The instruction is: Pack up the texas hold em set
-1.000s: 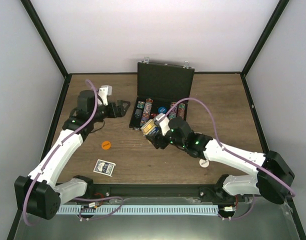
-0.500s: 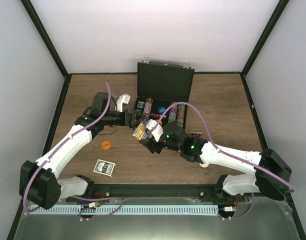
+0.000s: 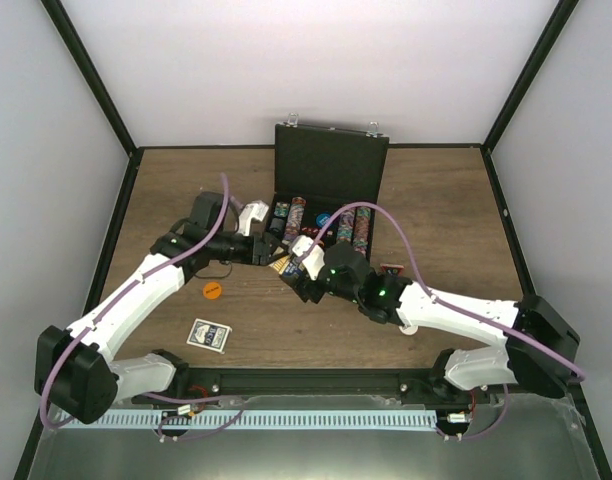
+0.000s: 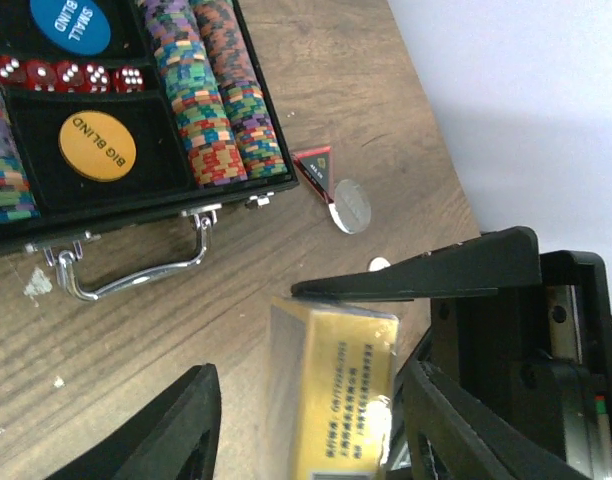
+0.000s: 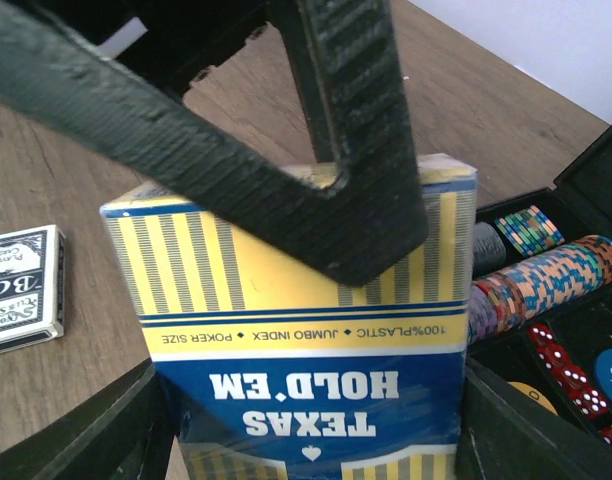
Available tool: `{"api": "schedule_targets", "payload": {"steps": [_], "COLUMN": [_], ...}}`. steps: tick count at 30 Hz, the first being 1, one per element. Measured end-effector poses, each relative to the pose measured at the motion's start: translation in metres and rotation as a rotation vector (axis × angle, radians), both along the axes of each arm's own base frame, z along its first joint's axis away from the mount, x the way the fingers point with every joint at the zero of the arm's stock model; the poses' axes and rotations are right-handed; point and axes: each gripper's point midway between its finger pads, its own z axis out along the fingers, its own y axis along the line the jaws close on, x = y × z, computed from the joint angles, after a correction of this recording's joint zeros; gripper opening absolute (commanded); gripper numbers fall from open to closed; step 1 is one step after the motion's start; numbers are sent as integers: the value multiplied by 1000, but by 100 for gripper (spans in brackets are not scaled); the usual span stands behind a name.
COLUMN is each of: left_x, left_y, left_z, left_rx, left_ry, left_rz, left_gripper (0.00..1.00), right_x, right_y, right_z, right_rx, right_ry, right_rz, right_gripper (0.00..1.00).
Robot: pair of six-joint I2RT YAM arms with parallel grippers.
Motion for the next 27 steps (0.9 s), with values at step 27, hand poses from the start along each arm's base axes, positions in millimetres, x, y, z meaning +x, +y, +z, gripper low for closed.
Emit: {"api": "schedule_targets", "payload": {"steps": [27], "left_x": [-3], "left_y": [-2], "left_z": [-25], "left_rx": [24], "left_ry": [30], "left_rz": [1], "left_gripper": [14], "right_x": [14], "right_y": [-7], "right_z": [1], "right_rx": [-4], "right_ry": [-27], "right_rz": [-80], "right_gripper": [95]}}
